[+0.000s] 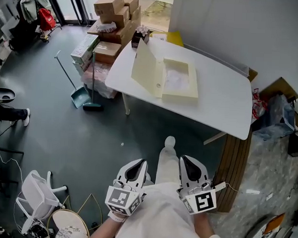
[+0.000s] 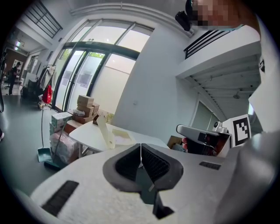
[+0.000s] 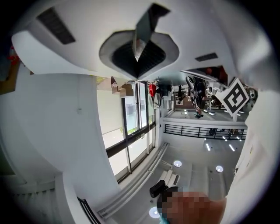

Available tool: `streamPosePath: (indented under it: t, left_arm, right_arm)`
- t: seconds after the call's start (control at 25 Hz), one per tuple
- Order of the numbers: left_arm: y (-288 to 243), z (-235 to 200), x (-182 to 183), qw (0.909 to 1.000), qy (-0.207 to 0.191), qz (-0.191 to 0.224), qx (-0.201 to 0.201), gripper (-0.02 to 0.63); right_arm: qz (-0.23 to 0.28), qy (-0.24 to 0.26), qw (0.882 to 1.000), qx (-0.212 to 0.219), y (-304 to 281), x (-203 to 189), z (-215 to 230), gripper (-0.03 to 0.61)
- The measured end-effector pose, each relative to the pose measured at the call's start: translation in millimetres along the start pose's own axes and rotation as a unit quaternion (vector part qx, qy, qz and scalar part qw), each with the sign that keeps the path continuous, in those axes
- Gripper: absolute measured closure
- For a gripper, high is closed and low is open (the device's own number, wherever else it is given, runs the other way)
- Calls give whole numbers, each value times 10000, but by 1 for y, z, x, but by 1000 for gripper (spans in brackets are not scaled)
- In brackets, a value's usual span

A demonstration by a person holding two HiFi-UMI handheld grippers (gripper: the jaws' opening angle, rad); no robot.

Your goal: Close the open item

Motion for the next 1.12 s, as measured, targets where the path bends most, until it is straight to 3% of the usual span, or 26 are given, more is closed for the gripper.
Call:
streamPosePath:
  t: [0.4, 0.72, 0.92, 1.12]
  left_arm:
    - [-121, -33, 55, 9993, 10, -48, 360, 584]
    - [-241, -45, 114, 9969, 24, 75, 777, 584]
    - [-295, -53, 132, 9947, 71, 148, 1016, 584]
    - [-329, -52, 141, 9938, 58, 144, 1101, 584]
  right_arm:
    - [32, -95, 9996, 282, -104, -10, 105, 565]
    - [69, -120, 9946, 1024, -206, -5, 194, 565]
    - [252, -29, 9912, 1298, -250, 2, 241, 565]
    - [345, 28, 9910, 1290, -272, 2, 282, 565]
Point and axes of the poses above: the fingertips, and each gripper's own axes: y backward along the fingers, z to its right, x out of its top, the point moved 1 cm from there along y, backward along the fingers, and after that the axes turned 8 degrees about y, right-handed, at the moved point
